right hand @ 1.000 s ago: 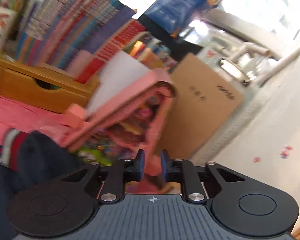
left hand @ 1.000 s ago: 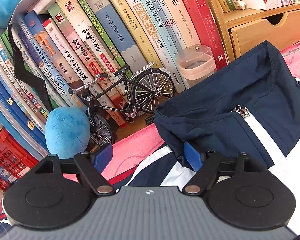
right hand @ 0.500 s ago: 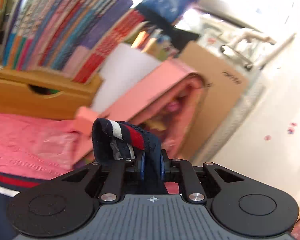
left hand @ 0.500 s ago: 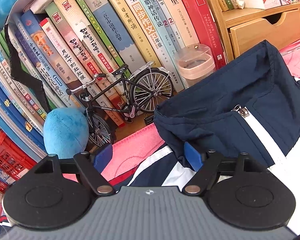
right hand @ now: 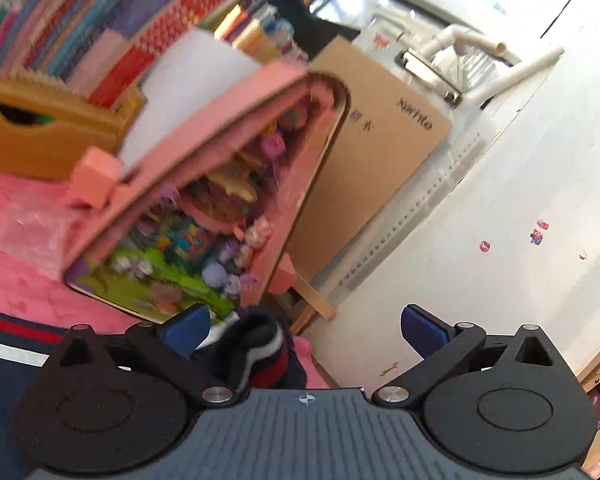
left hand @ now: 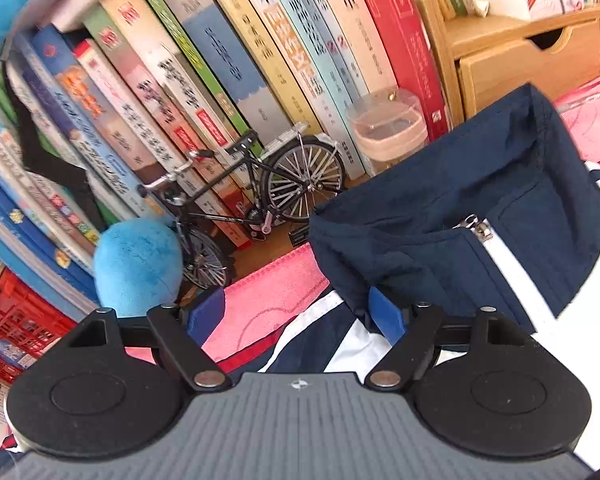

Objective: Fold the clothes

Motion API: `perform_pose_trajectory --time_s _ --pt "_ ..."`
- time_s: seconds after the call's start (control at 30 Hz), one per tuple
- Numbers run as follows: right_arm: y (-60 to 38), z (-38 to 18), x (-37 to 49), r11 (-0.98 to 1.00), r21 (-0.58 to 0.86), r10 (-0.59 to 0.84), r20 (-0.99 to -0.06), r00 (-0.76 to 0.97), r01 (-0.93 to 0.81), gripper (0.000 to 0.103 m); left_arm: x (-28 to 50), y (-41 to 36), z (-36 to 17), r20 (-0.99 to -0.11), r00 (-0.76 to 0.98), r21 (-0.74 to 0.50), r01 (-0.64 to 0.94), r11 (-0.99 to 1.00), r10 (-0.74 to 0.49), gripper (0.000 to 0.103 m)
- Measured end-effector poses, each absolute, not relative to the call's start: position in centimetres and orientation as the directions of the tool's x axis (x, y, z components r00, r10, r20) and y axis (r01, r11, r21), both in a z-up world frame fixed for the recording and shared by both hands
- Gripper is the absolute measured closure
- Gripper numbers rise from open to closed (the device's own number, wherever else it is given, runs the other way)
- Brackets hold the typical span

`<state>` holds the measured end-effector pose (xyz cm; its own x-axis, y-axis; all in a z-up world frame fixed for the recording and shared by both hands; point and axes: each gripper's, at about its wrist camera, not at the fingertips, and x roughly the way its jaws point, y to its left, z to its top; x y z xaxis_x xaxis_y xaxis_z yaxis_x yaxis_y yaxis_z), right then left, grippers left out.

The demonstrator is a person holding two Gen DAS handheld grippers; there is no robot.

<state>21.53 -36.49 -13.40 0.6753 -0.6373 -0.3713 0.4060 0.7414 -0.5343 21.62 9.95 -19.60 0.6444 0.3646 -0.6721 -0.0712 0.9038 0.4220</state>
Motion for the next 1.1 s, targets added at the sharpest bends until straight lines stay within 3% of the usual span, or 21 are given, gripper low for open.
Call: perform_pose_trajectory --time_s 0.13,0.2,0.27,0.37,0.47,0.57,0.7,0.73,0.87,0.97,1.03,1.07,1.1 --pt "-31.1 -12.5 18.6 0.944 -0.316 -0.263 -0.528 0.808 0.1 0.009 17.9 8.5 -17.7 -0.681 0.646 0.395 -0.071 0.916 0.343 0.024" --pt "-30.2 -13.9 19.5 0.95 -0.31 -0.214 -0.597 0.773 0.024 0.044 15.7 7.4 -17.5 -0.689 0.63 0.421 -0.056 0.905 0.359 0.024" --pt "-32.3 -15.5 21.0 0.951 -0.296 -0.272 -0.663 0.697 0.089 0.057 13.3 7.2 -17.6 -0.714 0.592 0.431 -0.049 0.901 0.374 0.024" --pt "-38.8 -17.3 23.4 0.909 -0.293 -0.414 -0.708 0.573 0.296 0.058 9.9 7.4 -17.9 -0.751 0.529 0.425 -0.072 0.902 0.396 0.024" --pt "-44.5 -19.1 25.3 0.826 -0.39 -0.551 -0.71 0.439 0.407 0.057 7.6 8.5 -18.3 -0.784 0.46 0.4 -0.14 0.906 0.417 0.024" --pt "-44.7 -16.5 24.7 0.833 -0.35 -0.536 -0.702 0.468 0.429 0.056 5.7 9.4 -17.9 -0.806 0.405 0.372 -0.222 0.901 0.432 0.024" --pt "-36.3 -12.1 17.6 0.991 -0.131 -0.105 -0.694 0.712 0.019 0.051 2.9 8.9 -16.2 -0.82 0.409 0.311 -0.268 0.912 0.4 0.022" --pt "-34.0 -11.5 15.9 0.991 -0.065 0.036 -0.707 0.707 -0.115 0.051 2.3 8.7 -16.0 -0.826 0.41 0.301 -0.263 0.917 0.388 0.022" --pt "-25.9 -13.2 9.8 0.885 0.092 0.354 -0.77 0.531 -0.457 0.052 0.1 7.4 -17.1 -0.838 0.403 0.315 -0.196 0.929 0.369 0.018" --pt "-25.0 -16.1 8.7 0.906 -0.02 0.231 -0.815 0.532 -0.423 0.054 -1.2 6.9 -17.9 -0.82 0.409 0.364 -0.166 0.917 0.4 0.015" --pt "-27.4 -16.7 9.4 0.928 -0.036 0.208 -0.776 0.595 -0.371 0.097 -1.7 7.1 -17.9 -0.813 0.413 0.373 -0.17 0.912 0.41 0.014" --pt "-27.4 -16.6 9.9 0.926 -0.191 0.073 -0.756 0.65 -0.326 0.1 -2.0 7.2 -17.8 -0.81 0.415 0.378 -0.172 0.91 0.415 0.012" --pt "-27.1 -16.5 10.2 0.895 -0.358 -0.075 -0.709 0.701 -0.266 0.078 -2.2 7.4 -17.8 -0.809 0.412 0.378 -0.18 0.908 0.419 0.011"
